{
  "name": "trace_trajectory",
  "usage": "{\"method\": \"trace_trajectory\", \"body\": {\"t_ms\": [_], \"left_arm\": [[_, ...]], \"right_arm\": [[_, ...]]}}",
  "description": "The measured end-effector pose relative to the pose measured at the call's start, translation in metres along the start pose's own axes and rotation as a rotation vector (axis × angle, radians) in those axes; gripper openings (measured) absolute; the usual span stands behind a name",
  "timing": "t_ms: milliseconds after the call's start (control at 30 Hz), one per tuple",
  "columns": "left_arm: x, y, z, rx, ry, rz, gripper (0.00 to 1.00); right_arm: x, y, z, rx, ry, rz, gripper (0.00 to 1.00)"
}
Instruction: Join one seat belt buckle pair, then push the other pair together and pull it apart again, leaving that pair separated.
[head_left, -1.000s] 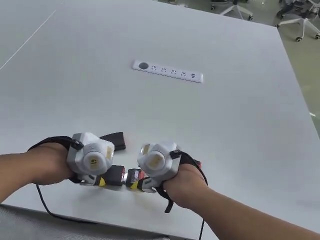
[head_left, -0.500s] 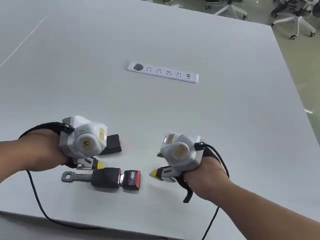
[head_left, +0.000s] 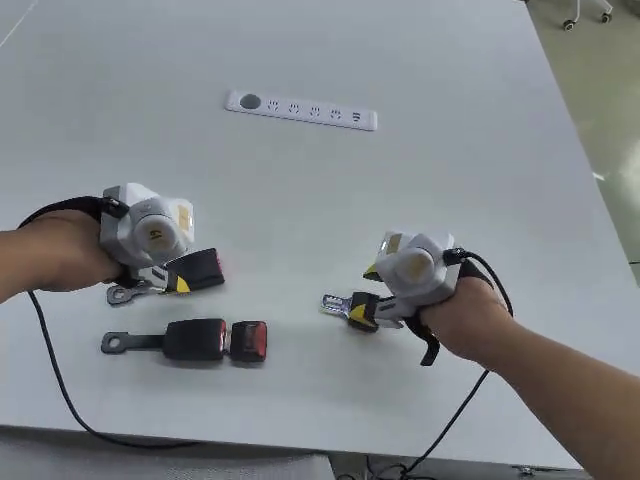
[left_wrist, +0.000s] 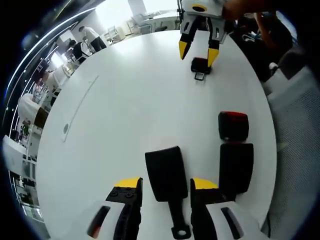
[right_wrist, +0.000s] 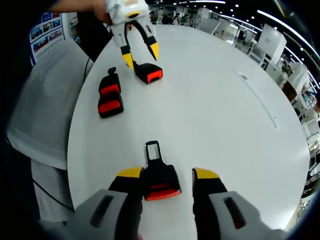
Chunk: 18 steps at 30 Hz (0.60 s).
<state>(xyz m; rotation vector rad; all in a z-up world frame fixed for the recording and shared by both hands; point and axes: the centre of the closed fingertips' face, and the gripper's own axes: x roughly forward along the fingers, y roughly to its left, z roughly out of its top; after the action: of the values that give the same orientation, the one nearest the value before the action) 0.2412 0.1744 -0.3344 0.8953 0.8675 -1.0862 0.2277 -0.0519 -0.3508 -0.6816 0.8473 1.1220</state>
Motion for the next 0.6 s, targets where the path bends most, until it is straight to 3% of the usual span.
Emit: {"method": "trace_trajectory", "body": {"t_ms": [100,467,600], "left_arm": [[0.005,0.001,0.001,-0.001,0.004,-0.015,0.39],[0.02,0.002,-0.003,0.021,0.012,-0.059,0.37],[0.023,0.0,-0.005,0.041,0.017,-0.074,0.36]], "right_arm": [[-0.002,0.002,-0.002,0.012,0.004,0.01,0.39],[0.002,0.013,-0.013,-0.107,0.04,0.081,0.4],[0.005,0.011,-0.018,-0.139,0.066,0.091,0.37]]}}
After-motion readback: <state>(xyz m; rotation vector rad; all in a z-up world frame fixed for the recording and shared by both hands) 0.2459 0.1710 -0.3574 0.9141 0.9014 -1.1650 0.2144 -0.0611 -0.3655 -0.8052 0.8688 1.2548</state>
